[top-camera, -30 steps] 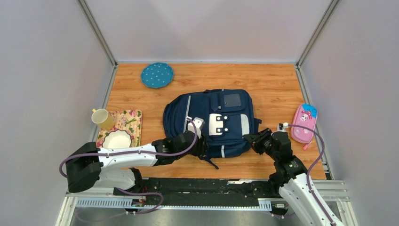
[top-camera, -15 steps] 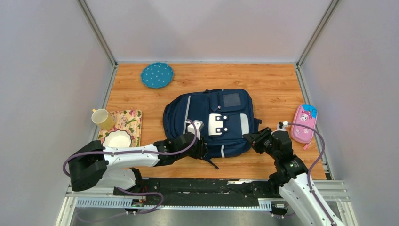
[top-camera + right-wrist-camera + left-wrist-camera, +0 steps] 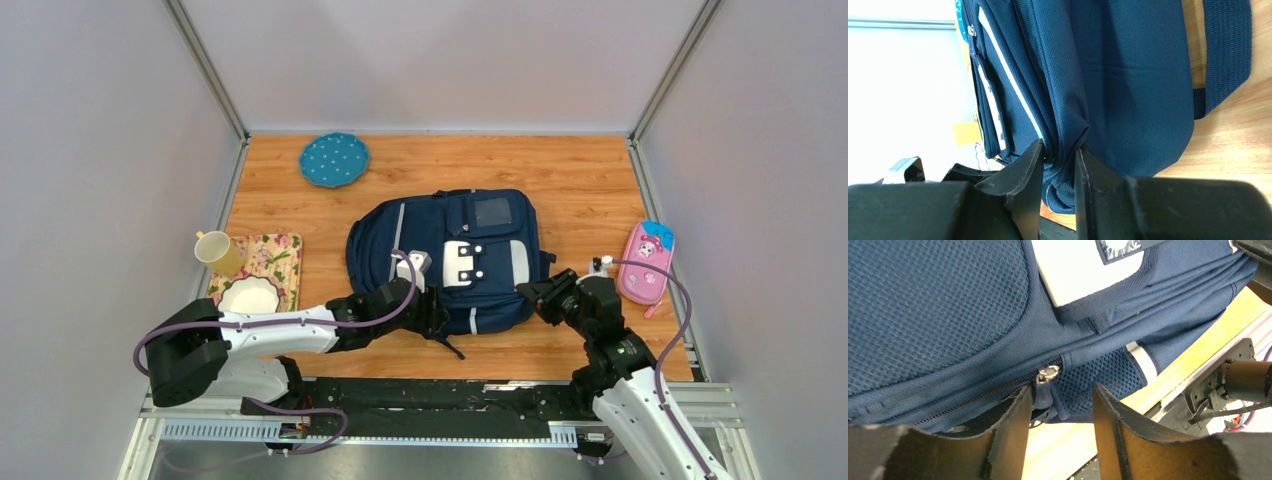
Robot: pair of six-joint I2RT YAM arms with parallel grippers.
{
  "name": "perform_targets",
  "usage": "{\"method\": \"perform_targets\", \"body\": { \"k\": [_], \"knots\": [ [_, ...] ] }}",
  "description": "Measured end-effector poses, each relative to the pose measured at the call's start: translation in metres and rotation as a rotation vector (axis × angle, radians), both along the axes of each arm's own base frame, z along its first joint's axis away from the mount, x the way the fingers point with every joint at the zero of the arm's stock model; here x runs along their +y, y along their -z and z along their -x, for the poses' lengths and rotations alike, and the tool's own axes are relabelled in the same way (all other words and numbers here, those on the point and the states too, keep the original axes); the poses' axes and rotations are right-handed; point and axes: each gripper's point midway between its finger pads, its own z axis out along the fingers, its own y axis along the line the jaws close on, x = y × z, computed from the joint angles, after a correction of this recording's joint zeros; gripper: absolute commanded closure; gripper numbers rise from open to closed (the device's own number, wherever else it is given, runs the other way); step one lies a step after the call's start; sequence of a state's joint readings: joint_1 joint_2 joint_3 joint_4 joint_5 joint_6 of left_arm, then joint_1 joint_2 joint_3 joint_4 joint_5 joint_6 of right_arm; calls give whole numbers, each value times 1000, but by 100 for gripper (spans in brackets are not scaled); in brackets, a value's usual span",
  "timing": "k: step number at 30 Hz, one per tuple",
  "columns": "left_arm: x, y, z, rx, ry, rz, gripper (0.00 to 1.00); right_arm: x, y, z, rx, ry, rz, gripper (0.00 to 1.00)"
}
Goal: Pack the student bag
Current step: Unzip the student bag at the center of the board.
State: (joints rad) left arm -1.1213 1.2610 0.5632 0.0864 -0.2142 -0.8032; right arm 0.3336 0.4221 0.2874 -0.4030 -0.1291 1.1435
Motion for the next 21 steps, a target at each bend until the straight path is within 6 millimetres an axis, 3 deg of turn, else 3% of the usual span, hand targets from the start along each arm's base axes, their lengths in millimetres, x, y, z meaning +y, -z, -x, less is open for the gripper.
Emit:
{"method": "perform_targets", "body": {
  "k": [7,11,15,18,21],
  "knots": [
    [6,6,-5,20,-34,25,74,0,0,0,-3,-7,4,72],
    [6,8,-6,23,-39,30,79,1,-1,0,-4,-8,3,72],
    [6,7,-7,21,-41,37,79,0,-1,0,-5,-8,4,72],
    [6,7,-7,20,-43,42,59,1,-1,0,-5,-9,4,72],
    [5,7,-6,17,-38,56,59,1,-1,1,-5,-13,4,72]
  ]
}}
